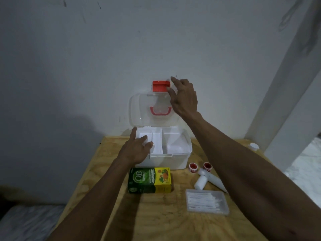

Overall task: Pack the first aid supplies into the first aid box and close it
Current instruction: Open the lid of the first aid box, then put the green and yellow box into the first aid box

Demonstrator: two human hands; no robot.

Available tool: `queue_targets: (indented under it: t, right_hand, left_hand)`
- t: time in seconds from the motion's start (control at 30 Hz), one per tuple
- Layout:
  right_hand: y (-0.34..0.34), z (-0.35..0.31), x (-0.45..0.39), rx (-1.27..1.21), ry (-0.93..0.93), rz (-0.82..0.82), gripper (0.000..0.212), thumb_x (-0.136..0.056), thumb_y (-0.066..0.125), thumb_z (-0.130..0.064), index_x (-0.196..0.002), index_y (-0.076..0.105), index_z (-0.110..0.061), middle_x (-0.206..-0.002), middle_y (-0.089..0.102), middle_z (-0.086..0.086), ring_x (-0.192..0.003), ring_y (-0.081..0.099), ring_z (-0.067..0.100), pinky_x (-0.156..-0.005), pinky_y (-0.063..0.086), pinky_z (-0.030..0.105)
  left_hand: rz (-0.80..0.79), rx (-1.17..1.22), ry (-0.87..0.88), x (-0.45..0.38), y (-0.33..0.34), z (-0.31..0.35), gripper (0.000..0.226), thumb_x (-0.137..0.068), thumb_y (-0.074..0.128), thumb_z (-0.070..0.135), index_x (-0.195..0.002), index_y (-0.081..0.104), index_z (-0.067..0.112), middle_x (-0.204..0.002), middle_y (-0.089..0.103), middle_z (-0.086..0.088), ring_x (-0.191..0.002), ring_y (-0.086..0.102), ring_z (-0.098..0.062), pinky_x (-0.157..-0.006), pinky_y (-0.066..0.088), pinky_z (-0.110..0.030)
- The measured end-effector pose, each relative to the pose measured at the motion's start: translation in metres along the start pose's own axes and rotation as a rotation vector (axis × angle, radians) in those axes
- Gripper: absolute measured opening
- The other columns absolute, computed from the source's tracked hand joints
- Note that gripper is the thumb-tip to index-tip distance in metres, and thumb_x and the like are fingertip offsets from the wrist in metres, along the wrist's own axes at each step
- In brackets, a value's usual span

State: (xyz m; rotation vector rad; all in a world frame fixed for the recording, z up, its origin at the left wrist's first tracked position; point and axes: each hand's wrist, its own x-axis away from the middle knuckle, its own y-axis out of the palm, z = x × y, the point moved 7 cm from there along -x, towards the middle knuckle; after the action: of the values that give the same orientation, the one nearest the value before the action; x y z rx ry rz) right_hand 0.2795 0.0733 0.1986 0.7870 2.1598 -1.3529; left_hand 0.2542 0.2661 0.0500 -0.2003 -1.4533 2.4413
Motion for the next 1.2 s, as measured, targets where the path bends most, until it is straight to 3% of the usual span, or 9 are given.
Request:
queue_targets:
  t: [0.13,0.27,0.43,0.57,0.73,0.97,1.13,1.2]
  right_hand:
    - [-0.023,0.004,0.025,-0.13,0.016,0.065,0.041,-0.098,0.053,-0.034,-0.136,0.055,-0.019,-0.129,0.058,0.01,-0.118,0.053,0.028,-0.098,0.046,0.042]
    - [-0.043,0.004,0.074,-0.257,0.026,0.061,0.035,-0.094,0.061,-0.031,-0.126,0.062,-0.017,-0.12,0.063,0.009,-0.103,0.062,0.022,-0.09,0.051,0.039]
    - [-0.055,0.004,0.166,-0.397,0.046,-0.023,0.03,-0.088,0.07,-0.031,-0.115,0.068,-0.018,-0.103,0.069,0.0,-0.084,0.06,0.005,-0.074,0.043,0.012]
    - [-0.033,0.008,0.229,-0.458,0.095,-0.169,0.032,-0.085,0.073,-0.034,-0.113,0.068,-0.021,-0.105,0.068,-0.006,-0.092,0.058,0.001,-0.081,0.046,0.017]
    - [-0.001,0.004,0.261,-0.431,0.083,-0.352,0.042,-0.083,0.072,-0.042,-0.117,0.064,-0.019,-0.117,0.061,-0.002,-0.107,0.055,0.014,-0.091,0.049,0.035]
    - [0.014,0.0,0.258,-0.371,0.036,-0.462,0.057,-0.075,0.077,-0.049,-0.121,0.062,-0.019,-0.114,0.052,-0.004,-0.102,0.051,0.01,-0.086,0.048,0.029]
    - [0.028,-0.006,0.262,-0.315,-0.022,-0.57,0.06,-0.08,0.07,-0.054,-0.132,0.058,-0.027,-0.139,0.05,-0.004,-0.121,0.045,0.011,-0.092,0.037,0.023]
    - [0.03,-0.01,0.261,-0.347,-0.016,-0.595,0.058,-0.081,0.07,-0.051,-0.133,0.058,-0.029,-0.14,0.051,-0.003,-0.122,0.047,0.013,-0.095,0.04,0.026]
  left_hand:
    - [0.001,0.021,-0.004,0.001,-0.001,0.0,0.06,-0.098,0.039,0.052,-0.148,0.04,0.02,-0.164,-0.01,-0.001,-0.149,0.018,-0.022,-0.116,0.022,-0.037]
    - [0.012,0.023,0.006,0.001,-0.001,0.0,0.06,-0.098,0.04,0.051,-0.147,0.042,0.017,-0.164,-0.005,-0.002,-0.15,0.015,-0.019,-0.117,0.019,-0.036]
    - [0.016,0.006,0.026,0.001,-0.002,0.0,0.066,-0.093,0.037,0.059,-0.143,0.047,0.017,-0.164,0.005,-0.004,-0.147,0.025,-0.025,-0.116,0.027,-0.043]
    - [0.018,0.013,0.024,0.002,-0.002,0.002,0.062,-0.096,0.041,0.053,-0.145,0.045,0.016,-0.165,-0.003,-0.004,-0.149,0.018,-0.024,-0.119,0.021,-0.041]
    - [0.011,0.014,0.013,0.004,-0.002,0.003,0.059,-0.098,0.04,0.05,-0.146,0.042,0.016,-0.164,-0.007,-0.005,-0.15,0.013,-0.024,-0.118,0.017,-0.039]
    - [0.013,0.022,0.011,0.005,-0.002,0.003,0.059,-0.098,0.039,0.051,-0.146,0.042,0.017,-0.165,-0.006,-0.002,-0.149,0.018,-0.023,-0.119,0.019,-0.041]
    - [0.028,0.029,0.016,0.003,-0.001,0.002,0.059,-0.097,0.04,0.052,-0.145,0.044,0.017,-0.165,-0.003,0.0,-0.148,0.021,-0.024,-0.118,0.022,-0.042]
    - [0.03,0.04,0.02,0.002,-0.001,0.0,0.061,-0.096,0.04,0.054,-0.144,0.046,0.016,-0.164,0.001,0.001,-0.146,0.026,-0.025,-0.117,0.025,-0.044]
